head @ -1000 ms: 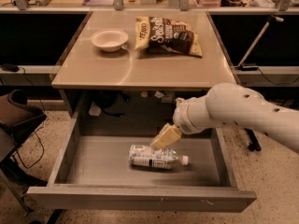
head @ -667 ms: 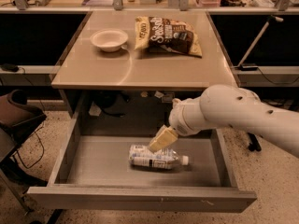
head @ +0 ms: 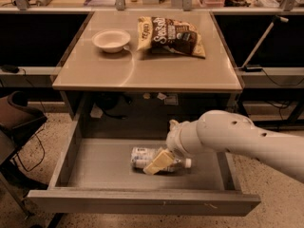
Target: Pick blue plastic bottle from top drawer and place on counter
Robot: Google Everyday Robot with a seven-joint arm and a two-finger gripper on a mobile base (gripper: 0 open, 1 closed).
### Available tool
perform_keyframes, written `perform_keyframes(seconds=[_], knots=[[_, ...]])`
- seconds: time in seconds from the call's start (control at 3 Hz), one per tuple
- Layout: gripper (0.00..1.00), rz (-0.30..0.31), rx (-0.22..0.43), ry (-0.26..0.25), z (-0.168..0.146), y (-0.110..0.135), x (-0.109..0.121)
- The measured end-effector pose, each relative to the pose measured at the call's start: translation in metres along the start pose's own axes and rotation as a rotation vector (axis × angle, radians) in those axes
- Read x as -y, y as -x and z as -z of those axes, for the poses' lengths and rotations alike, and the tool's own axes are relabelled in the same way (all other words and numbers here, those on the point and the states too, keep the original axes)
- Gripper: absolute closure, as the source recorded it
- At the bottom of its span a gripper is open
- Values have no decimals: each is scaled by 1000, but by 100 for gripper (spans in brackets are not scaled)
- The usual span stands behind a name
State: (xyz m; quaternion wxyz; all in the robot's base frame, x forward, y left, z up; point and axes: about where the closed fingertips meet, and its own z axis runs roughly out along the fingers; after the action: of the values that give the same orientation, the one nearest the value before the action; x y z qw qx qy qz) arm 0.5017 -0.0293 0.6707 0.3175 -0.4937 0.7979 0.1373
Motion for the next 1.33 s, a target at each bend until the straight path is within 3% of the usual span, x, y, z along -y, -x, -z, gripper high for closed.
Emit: perform_keyframes(seconds=[0.33, 0.67, 1.0, 1.33], knots=[[0, -16, 12, 60, -26, -4, -20], [0, -41, 28, 84, -51, -7, -29], [0, -96, 42, 31, -66, -16, -22], [0, -101, 64, 4, -66, -10, -16]])
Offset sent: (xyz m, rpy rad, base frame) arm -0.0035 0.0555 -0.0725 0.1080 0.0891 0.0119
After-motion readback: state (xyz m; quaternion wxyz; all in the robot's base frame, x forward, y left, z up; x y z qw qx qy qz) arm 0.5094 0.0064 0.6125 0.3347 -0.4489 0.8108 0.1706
